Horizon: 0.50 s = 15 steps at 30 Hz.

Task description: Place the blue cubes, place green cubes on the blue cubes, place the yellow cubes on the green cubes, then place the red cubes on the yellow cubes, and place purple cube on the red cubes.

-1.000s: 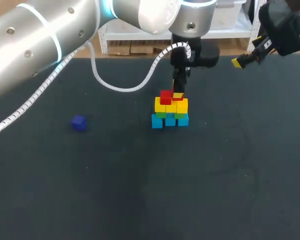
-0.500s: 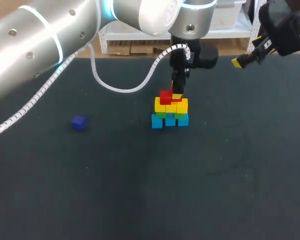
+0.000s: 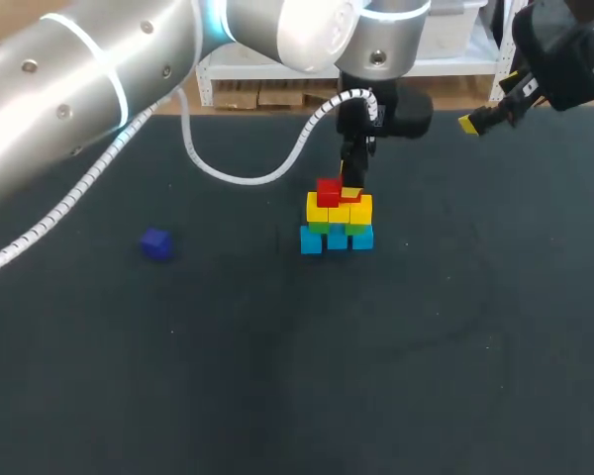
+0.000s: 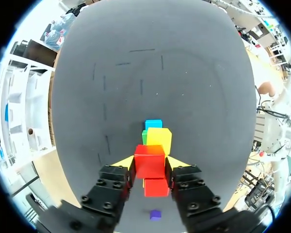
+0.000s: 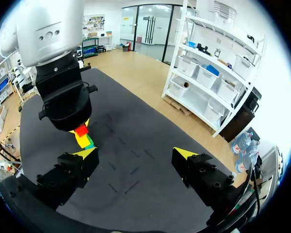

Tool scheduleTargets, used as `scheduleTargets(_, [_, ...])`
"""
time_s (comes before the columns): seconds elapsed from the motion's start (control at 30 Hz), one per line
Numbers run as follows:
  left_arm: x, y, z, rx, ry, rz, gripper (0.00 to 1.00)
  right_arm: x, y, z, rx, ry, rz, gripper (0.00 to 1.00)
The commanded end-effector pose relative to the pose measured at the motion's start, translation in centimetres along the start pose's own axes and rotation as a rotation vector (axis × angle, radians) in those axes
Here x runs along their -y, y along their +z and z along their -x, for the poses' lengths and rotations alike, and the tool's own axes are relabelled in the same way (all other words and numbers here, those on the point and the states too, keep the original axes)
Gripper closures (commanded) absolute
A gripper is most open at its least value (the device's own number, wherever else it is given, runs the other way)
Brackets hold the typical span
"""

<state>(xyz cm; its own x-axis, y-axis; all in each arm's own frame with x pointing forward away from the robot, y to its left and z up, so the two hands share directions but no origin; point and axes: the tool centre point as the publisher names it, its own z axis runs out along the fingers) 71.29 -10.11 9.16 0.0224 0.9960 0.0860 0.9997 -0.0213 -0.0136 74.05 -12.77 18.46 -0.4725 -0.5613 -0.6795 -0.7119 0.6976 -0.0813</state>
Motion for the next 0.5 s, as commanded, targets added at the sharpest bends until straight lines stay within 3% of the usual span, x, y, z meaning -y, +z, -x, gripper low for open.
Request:
scheduleTargets(0.03, [-0.4,-0.1,0.2,-0.006,0.002,-0.006,0.59,-0.1,0.0,0.0,0.000,0.000,-0.002,0.00])
scheduleTargets(0.13, [-0.4,-0.1,0.2,-0.006,0.004,-0.004,0.56,-0.1,0.0,0.0,0.000,0.000,-0.002,0.00])
scheduleTargets(0.2, [-0.3,-0.1,0.2,-0.003,0.006,0.001,0.47,-0.1,0.0,0.0,0.000,0.000,-0.002,0.00])
scheduleTargets(0.23, [-0.3,-0.2,0.2,-0.003,0.007,0.003,0.22,-0.1,0.0,0.0,0.000,0.000,-0.002,0.00])
scheduleTargets(0.27, [-0.2,-0.4,0.1,0.001,0.008,0.009,0.21,-0.1,0.0,0.0,0.000,0.000,-0.002,0.00])
scheduleTargets(0.33, [0.0,-1.1,-0.1,0.022,0.008,0.034,0.00,-0.1,0.0,0.0,0.000,0.000,-0.002,0.00])
scheduleTargets(0.5, [1.4,-4.1,-2.1,0.067,-0.036,0.117,0.00,-0.1,0.0,0.0,0.000,0.000,-0.002,0.00])
